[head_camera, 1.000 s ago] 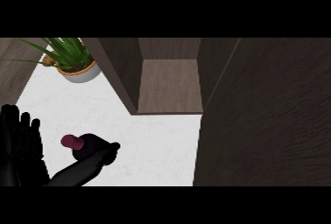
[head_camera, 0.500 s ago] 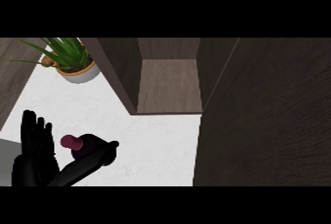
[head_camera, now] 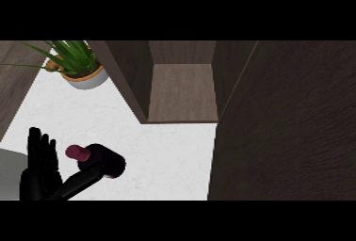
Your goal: Pick up the wine, place it into the cabinet and close the cabinet
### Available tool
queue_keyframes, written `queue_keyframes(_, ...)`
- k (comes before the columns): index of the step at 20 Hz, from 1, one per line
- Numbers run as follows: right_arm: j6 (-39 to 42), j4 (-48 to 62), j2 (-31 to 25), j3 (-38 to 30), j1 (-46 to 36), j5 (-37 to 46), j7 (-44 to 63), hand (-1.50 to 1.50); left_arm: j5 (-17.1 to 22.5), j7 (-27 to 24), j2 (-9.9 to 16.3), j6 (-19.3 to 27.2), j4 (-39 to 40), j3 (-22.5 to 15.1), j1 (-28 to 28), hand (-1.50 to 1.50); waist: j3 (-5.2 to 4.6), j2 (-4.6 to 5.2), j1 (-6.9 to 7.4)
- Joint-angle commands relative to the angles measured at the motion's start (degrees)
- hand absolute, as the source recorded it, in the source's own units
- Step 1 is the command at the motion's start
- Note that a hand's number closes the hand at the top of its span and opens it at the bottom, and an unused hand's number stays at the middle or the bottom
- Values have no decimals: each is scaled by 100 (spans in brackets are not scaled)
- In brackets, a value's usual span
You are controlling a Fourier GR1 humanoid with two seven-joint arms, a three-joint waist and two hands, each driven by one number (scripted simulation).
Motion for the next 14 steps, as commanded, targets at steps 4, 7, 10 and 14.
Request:
queue_keyframes(4,-24,-1301,-129,-31,370,-245,363,-150,1160,-1226,-120,-786,1048,664,-12,-150,3,7,7)
queue_keyframes(7,-133,-1417,-122,115,368,-111,462,-150,1135,-1878,-460,-796,1300,498,316,-150,3,-1,17)
queue_keyframes(10,-33,-1507,-283,-159,420,-348,467,-150,1613,-2220,-431,-1295,1851,849,198,-150,2,2,-13)
queue_keyframes(14,-85,-1436,-220,-49,299,-251,529,-150,1621,-2763,-628,-1482,2337,834,172,-150,4,7,14)
